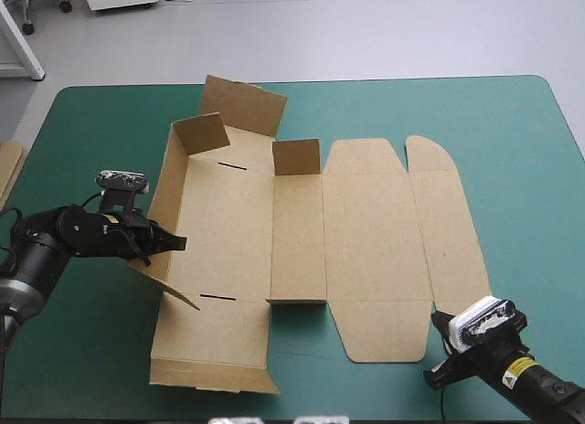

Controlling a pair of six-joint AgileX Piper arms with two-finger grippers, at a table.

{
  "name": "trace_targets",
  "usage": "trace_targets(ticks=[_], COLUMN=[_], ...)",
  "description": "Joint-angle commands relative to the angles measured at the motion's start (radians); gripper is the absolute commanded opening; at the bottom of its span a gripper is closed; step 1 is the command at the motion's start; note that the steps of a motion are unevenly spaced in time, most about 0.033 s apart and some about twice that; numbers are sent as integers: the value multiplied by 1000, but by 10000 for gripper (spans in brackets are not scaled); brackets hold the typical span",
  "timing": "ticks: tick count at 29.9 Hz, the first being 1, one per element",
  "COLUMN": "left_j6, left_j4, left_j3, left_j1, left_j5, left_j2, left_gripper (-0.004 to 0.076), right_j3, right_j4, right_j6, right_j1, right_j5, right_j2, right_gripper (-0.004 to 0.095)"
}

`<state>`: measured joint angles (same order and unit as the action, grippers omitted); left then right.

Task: Fold the box

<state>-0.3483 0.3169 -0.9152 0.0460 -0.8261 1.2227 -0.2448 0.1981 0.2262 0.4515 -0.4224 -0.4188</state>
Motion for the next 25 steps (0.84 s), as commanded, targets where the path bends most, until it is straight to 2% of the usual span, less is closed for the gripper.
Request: trace_targets(ticks=[1,9,13,16,25], left_j6=[-70,-68,63,184,411], left_j4=[16,-185,-344,-525,-1076], left_j3=[-60,-127,-170,-202,-239], left_j1=[10,162,280,381,698], left_j5=[12,63,54,54,26], left_j2=[-24,-7,33,62,107], left_gripper=[-10,-10,-10,-10,-10], right_j3=[-41,-61,-74,-87,-167], right_j4=[2,-21,-23,-70,-285], right_j6=[13,13,7,-29,-362], right_j1=[2,2,2,2,2], right_j5=[60,26,-5,-29,-147], right_j2=[-12,-12,-12,-12,-12], right_gripper=[-18,-18,-18,-18,-18])
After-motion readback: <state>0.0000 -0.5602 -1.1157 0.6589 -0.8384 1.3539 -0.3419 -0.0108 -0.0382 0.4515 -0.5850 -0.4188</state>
